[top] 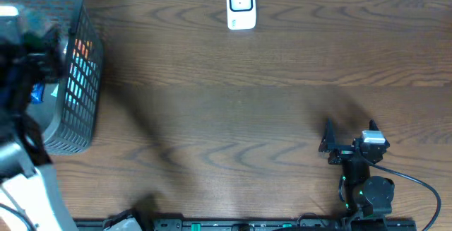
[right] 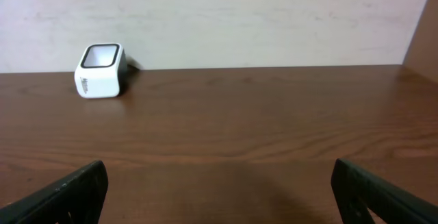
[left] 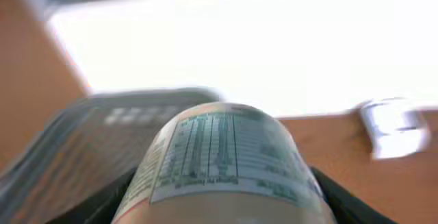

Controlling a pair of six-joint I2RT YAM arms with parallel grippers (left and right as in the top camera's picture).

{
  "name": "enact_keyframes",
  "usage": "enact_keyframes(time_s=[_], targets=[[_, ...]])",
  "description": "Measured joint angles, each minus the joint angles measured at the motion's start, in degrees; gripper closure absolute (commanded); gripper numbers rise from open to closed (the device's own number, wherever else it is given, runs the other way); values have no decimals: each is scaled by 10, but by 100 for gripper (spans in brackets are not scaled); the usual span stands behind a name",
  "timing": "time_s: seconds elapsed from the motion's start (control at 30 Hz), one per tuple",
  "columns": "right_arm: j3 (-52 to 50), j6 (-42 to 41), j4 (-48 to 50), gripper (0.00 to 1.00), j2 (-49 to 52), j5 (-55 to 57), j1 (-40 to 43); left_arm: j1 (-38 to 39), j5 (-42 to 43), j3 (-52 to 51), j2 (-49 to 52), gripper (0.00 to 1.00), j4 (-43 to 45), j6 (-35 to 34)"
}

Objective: Scan the item barcode
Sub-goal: 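Lift the jar out with the left gripper and set it on the table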

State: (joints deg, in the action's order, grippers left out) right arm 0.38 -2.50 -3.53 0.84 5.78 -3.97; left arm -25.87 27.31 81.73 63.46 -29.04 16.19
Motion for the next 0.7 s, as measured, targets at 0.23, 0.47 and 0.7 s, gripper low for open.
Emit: enact_keyframes(time_s=[0.23, 0.47, 0.7], targets=[[0, 0, 0, 1, 0, 0, 0, 224, 25, 2, 21, 33, 5, -65], [0, 0, 0, 1, 0, 0, 0, 387, 13, 2, 169, 33, -83, -76], [0, 0, 0, 1, 0, 0, 0, 472, -9, 1, 338, 33, -96, -127]])
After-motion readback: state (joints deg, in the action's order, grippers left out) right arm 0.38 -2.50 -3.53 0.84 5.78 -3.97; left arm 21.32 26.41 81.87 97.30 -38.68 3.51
